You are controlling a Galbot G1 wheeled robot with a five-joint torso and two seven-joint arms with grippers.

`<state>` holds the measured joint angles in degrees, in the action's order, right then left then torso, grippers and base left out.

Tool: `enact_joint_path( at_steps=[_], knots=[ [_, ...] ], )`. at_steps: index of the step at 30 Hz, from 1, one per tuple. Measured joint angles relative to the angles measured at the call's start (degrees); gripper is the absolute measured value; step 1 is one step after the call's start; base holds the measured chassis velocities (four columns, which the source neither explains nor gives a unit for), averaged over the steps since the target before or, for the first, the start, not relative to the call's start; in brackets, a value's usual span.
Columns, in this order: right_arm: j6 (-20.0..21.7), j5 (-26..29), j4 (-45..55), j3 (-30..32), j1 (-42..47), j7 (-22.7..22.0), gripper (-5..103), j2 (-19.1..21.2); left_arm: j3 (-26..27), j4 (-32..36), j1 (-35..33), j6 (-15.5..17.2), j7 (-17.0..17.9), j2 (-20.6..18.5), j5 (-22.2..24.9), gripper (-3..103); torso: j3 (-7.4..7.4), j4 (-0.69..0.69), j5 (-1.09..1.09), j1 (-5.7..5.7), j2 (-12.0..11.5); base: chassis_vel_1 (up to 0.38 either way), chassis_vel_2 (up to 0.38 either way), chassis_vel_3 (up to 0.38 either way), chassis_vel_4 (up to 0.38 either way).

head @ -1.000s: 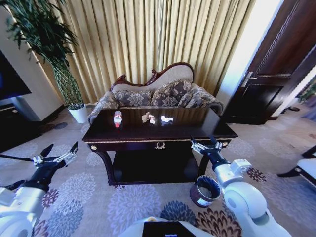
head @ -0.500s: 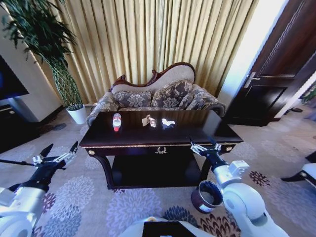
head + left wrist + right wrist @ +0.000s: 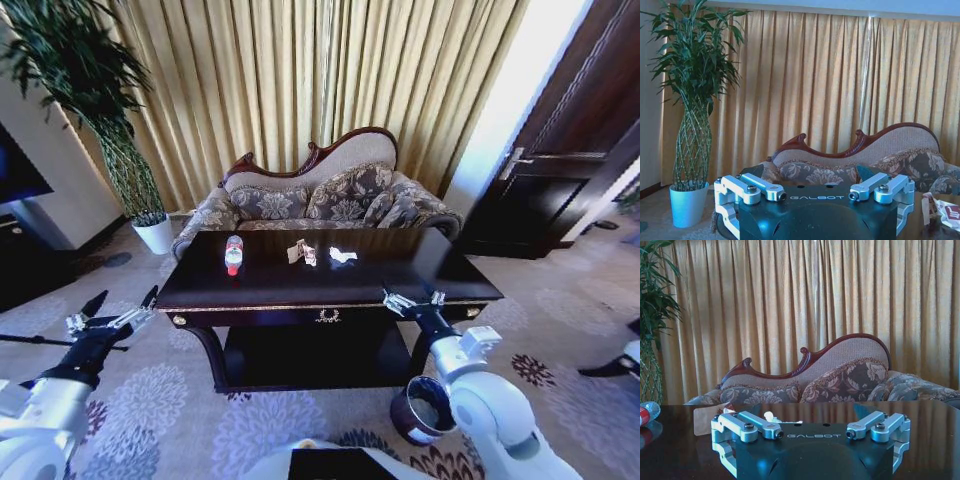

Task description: Move to the front of the table and place the trash on the table into the trash bin.

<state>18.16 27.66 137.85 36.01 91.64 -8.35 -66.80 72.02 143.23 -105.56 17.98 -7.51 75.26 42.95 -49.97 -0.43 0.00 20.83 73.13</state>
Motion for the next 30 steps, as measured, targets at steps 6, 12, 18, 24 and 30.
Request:
enact_joint_path(
  at_steps=[6, 12, 18, 24, 30],
  knots=[
    [0.0, -0.05, -0.02, -0.03, -0.02, 0.09, 100, -0.04, 0.05, 0.0, 0.0, -0.04, -0.03, -0.01, 0.04, 100, 0.0, 0.0, 0.0, 0.0, 0.0, -0.086, 0.084, 0.082, -0.08],
    [0.0, -0.04, -0.02, -0.06, -0.02, 0.11, 100, -0.05, -0.03, 0.0, 0.02, -0.05, -0.07, 0.06, 0.07, 100, 0.0, 0.0, 0.0, 0.0, 0.0, -0.097, 0.092, 0.092, -0.091],
    [0.01, -0.96, -0.16, -0.16, -0.33, 0.13, 100, 0.27, 0.02, 0.0, 0.03, -0.1, -0.06, 0.01, 0.11, 100, 0.0, 0.0, 0.0, 0.0, 0.0, -0.084, 0.091, 0.081, -0.092],
    [2.53, 1.58, -1.08, -1.49, -3.29, 0.3, 100, 3.46, 0.2, 0.0, -0.13, -0.2, -0.07, 0.02, 0.12, 100, 0.0, -0.01, 0.0, 0.02, -0.01, -0.048, 0.056, 0.044, -0.063],
    [3.92, 5.45, -6.19, -5.83, -9.5, 0.17, 100, 8.57, 1.39, 0.0, -1.4, -1.68, -0.51, 0.64, 0.86, 100, 0.0, 0.0, 0.01, -0.01, 0.01, 0.0, 0.0, 0.0, 0.0]
  ],
)
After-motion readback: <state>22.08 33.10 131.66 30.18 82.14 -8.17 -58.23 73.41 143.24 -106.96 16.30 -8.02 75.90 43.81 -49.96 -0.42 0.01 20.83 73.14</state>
